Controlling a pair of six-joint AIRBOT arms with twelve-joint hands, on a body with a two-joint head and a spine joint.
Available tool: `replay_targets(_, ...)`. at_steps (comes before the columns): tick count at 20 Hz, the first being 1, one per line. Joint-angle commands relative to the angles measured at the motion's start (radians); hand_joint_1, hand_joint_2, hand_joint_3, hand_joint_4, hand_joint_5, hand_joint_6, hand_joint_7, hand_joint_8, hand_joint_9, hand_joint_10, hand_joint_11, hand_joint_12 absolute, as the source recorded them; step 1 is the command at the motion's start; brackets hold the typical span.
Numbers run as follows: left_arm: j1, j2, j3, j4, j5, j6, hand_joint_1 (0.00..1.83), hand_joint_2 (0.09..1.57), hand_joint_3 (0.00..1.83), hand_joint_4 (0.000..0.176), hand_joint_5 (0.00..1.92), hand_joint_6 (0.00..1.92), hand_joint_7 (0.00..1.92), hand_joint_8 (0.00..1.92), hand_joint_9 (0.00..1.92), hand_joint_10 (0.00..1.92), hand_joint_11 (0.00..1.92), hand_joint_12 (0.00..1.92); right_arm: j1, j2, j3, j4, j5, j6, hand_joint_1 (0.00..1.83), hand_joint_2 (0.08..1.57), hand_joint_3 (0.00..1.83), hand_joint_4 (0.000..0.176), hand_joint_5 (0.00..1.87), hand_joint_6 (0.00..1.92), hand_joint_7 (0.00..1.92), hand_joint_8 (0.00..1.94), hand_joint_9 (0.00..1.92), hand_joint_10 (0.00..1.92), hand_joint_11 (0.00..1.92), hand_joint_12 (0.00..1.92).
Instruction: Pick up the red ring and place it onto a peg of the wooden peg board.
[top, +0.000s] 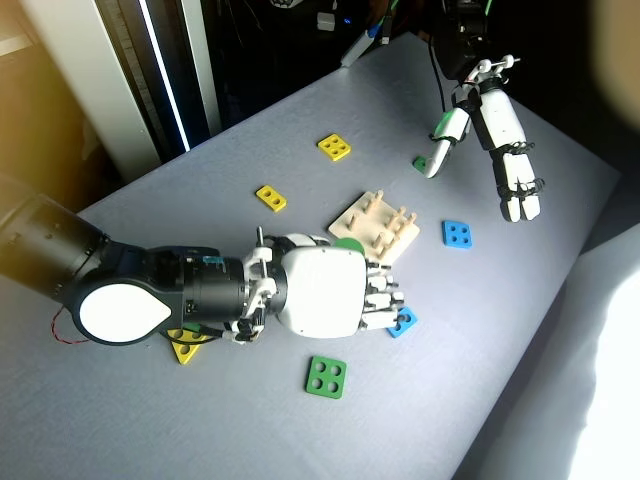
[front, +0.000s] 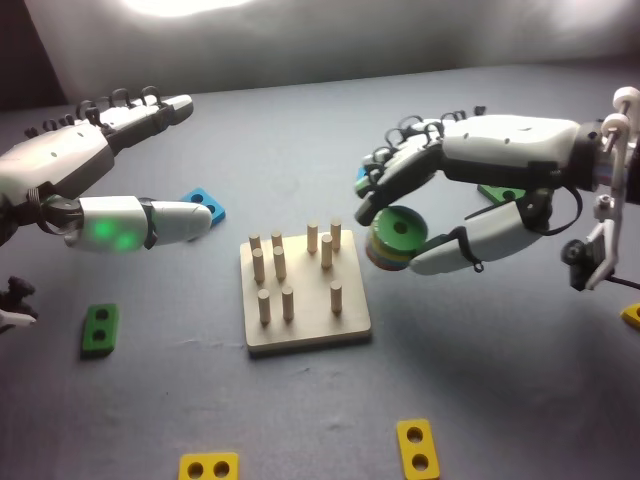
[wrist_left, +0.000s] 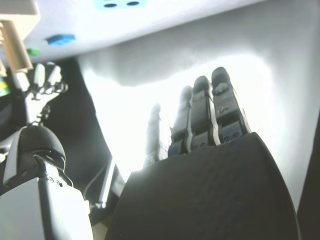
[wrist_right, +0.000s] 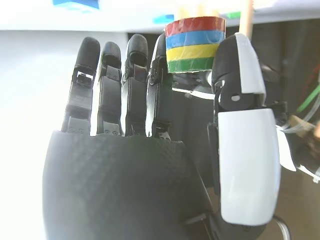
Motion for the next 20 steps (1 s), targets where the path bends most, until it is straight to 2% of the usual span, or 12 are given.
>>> replay_targets(1,-0.004,0.002,0.009,-0.009,-0.121,-0.008,0.42,1.00,0.00,0.176,0.07,0.00,0.00,0.00,0.00,0.00,0.00,0.00,0.018,-0.002,-0.009,0.030,0.114,0.018,1.04,1.19,0.00,0.000,0.83,1.24,0.54,0.01,0.23,0.01,0.00,0.64)
replay_targets(5,-0.004,0.001,0.010,-0.013,-0.121,-0.008,0.43,1.01,0.00,0.176,0.08,0.00,0.00,0.00,0.00,0.00,0.00,0.00,0.033,-0.002,-0.031,-0.027,0.128,0.048,1.03,1.20,0.00,0.000,0.82,1.25,0.52,0.00,0.23,0.01,0.00,0.45)
replay_targets(8,-0.004,0.001,0.012,-0.016,-0.121,-0.008,0.43,1.01,0.00,0.176,0.08,0.00,0.00,0.00,0.00,0.00,0.00,0.00,0.041,-0.002,-0.040,-0.056,0.131,0.061,1.03,1.18,0.00,0.018,0.85,1.21,0.50,0.01,0.27,0.02,0.00,0.77)
replay_targets(9,-0.004,0.000,0.012,-0.016,-0.121,-0.008,0.42,1.00,0.00,0.176,0.08,0.00,0.00,0.00,0.00,0.00,0.00,0.00,0.045,-0.003,-0.043,-0.064,0.131,0.062,1.04,1.19,0.00,0.003,0.84,1.22,0.50,0.00,0.28,0.02,0.00,0.80)
replay_targets(10,-0.004,-0.001,0.011,-0.016,-0.121,-0.008,0.40,1.00,0.00,0.173,0.07,0.00,0.00,0.00,0.00,0.00,0.00,0.00,0.051,-0.003,-0.046,-0.075,0.131,0.062,1.03,1.19,0.00,0.025,0.84,1.22,0.52,0.01,0.28,0.02,0.00,0.68)
replay_targets(11,-0.004,-0.002,0.011,-0.015,-0.121,-0.008,0.40,0.99,0.00,0.174,0.07,0.00,0.00,0.00,0.00,0.00,0.00,0.00,0.057,-0.004,-0.049,-0.083,0.131,0.062,1.02,1.19,0.00,0.032,0.84,1.22,0.53,0.01,0.29,0.02,0.00,0.61)
replay_targets(12,-0.005,-0.002,0.011,-0.014,-0.121,-0.008,0.39,0.99,0.00,0.175,0.07,0.00,0.00,0.00,0.00,0.00,0.00,0.00,0.062,-0.006,-0.049,-0.089,0.131,0.063,1.03,1.19,0.00,0.010,0.84,1.22,0.53,0.01,0.30,0.02,0.00,0.61)
replay_targets(13,-0.006,-0.003,0.011,-0.013,-0.121,-0.008,0.39,0.99,0.00,0.164,0.07,0.00,0.00,0.00,0.00,0.00,0.00,0.00,0.067,-0.008,-0.049,-0.096,0.129,0.063,1.04,1.18,0.00,0.006,0.85,1.21,0.54,0.01,0.30,0.02,0.00,0.67)
replay_targets(14,-0.007,-0.003,0.011,-0.011,-0.121,-0.008,0.39,0.98,0.00,0.167,0.07,0.00,0.00,0.00,0.00,0.00,0.00,0.00,0.071,-0.011,-0.049,-0.101,0.127,0.063,1.03,1.18,0.00,0.016,0.85,1.21,0.54,0.01,0.31,0.02,0.00,0.71)
replay_targets(15,-0.008,-0.003,0.011,-0.011,-0.120,-0.008,0.40,0.98,0.00,0.161,0.08,0.00,0.00,0.00,0.00,0.00,0.00,0.00,0.074,-0.013,-0.049,-0.108,0.125,0.063,1.06,1.18,0.00,0.000,0.86,1.19,0.57,0.01,0.33,0.03,0.00,0.79)
replay_targets(18,-0.010,-0.002,0.011,-0.010,-0.119,-0.008,0.41,0.99,0.00,0.127,0.08,0.00,0.00,0.00,0.00,0.00,0.01,0.00,0.083,-0.024,-0.049,-0.140,0.110,0.064,1.09,1.16,0.00,0.000,0.89,1.14,0.60,0.01,0.36,0.03,0.00,0.96)
replay_targets(20,-0.012,-0.002,0.011,-0.008,-0.118,-0.008,0.41,0.99,0.00,0.122,0.08,0.00,0.00,0.00,0.00,0.00,0.01,0.00,0.089,-0.032,-0.048,-0.161,0.098,0.064,1.11,1.16,0.00,0.000,0.89,1.13,0.62,0.01,0.37,0.03,0.00,0.87)
